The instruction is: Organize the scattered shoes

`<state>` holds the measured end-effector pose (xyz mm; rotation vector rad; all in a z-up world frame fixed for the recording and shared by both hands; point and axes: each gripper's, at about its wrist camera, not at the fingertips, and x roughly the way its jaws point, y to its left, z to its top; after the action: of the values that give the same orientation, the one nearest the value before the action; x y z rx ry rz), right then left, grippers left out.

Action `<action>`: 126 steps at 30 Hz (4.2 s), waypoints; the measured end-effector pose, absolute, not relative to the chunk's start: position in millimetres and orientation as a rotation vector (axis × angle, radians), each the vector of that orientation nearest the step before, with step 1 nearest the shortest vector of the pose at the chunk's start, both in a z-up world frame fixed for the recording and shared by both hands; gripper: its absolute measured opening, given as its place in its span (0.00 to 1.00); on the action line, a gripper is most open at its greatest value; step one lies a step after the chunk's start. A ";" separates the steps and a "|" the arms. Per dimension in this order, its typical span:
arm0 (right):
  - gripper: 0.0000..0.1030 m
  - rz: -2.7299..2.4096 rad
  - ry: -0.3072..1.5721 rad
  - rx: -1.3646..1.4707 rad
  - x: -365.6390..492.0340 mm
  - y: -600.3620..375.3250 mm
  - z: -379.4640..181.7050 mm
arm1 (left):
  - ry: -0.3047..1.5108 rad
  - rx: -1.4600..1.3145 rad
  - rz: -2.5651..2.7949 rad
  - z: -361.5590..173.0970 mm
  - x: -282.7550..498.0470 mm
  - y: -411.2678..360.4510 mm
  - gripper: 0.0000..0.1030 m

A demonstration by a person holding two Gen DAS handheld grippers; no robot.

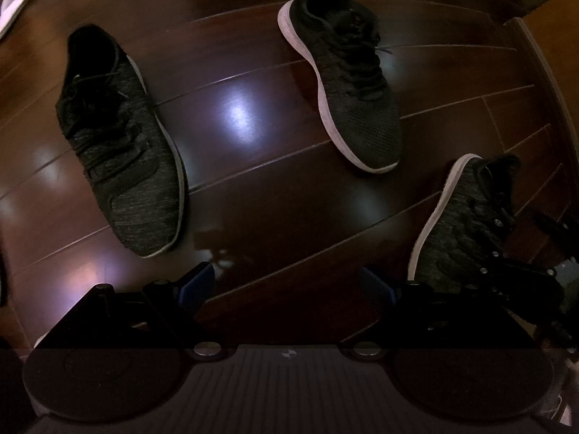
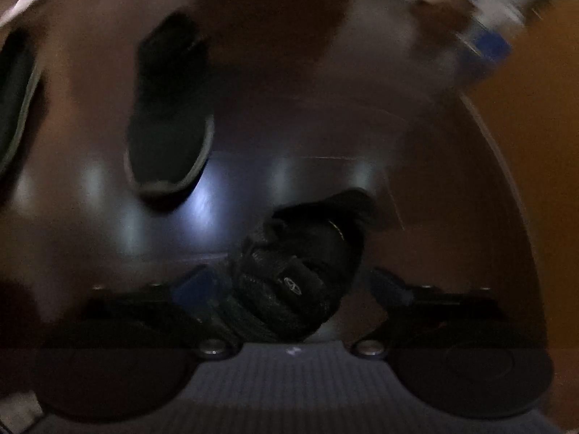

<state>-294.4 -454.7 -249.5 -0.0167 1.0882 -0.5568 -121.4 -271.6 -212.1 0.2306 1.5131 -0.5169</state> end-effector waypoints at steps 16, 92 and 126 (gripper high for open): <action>1.00 -0.801 1.050 0.601 -296.3 -470.8 -284.7 | 1.537 0.211 -0.480 -217.3 -114.0 -261.2 0.89; 0.60 -0.245 0.896 0.097 -153.2 -399.3 -95.1 | 1.246 0.041 -0.358 -134.2 -47.9 -149.1 0.89; 0.58 0.195 0.986 -0.024 -58.0 -164.5 -177.4 | 1.284 -0.038 0.305 -158.4 23.8 28.6 0.89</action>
<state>-58.0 -164.5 -177.4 -0.0243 0.9860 0.1948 23.8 28.6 -158.4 -0.0383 1.2840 0.3046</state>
